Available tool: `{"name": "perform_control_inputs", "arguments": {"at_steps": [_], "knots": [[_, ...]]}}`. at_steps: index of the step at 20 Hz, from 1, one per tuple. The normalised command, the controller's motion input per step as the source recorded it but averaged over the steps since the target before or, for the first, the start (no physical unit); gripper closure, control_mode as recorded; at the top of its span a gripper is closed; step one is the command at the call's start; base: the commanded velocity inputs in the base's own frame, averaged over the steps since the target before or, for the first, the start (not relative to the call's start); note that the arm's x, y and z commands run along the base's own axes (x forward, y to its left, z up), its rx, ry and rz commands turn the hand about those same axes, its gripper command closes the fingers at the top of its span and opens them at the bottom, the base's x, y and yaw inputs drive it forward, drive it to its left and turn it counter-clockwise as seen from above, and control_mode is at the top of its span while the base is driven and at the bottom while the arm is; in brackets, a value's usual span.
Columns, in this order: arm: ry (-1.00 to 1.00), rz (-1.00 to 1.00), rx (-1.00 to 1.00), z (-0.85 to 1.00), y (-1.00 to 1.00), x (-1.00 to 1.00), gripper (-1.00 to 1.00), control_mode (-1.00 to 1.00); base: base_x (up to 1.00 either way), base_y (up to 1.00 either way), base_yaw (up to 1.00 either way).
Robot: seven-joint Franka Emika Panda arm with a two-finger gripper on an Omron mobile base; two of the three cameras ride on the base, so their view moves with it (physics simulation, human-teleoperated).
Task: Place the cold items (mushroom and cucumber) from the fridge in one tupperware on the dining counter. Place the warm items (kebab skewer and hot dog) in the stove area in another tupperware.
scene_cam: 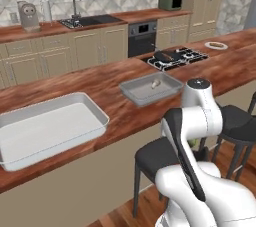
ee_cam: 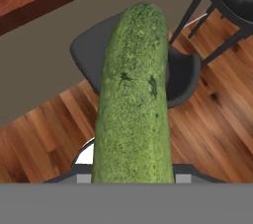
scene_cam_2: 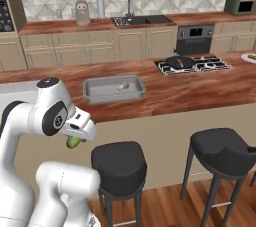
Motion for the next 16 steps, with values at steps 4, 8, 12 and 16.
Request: {"name": "perform_control_inputs", "arguments": {"at_steps": [4,8,12,16], "knots": [[0.0,0.0,0.0,0.0,0.0,0.0,1.0,1.0,0.29,0.0,0.0],[0.0,0.0,0.0,0.0,0.0,0.0,1.0,1.0,0.01,0.0,0.0],[0.0,0.0,0.0,0.0,0.0,0.01,1.0,-1.0,0.0,0.0,0.0],[-0.04,0.0,0.0,0.09,0.0,0.02,1.0,-1.0,0.0,0.0,0.0]]}}
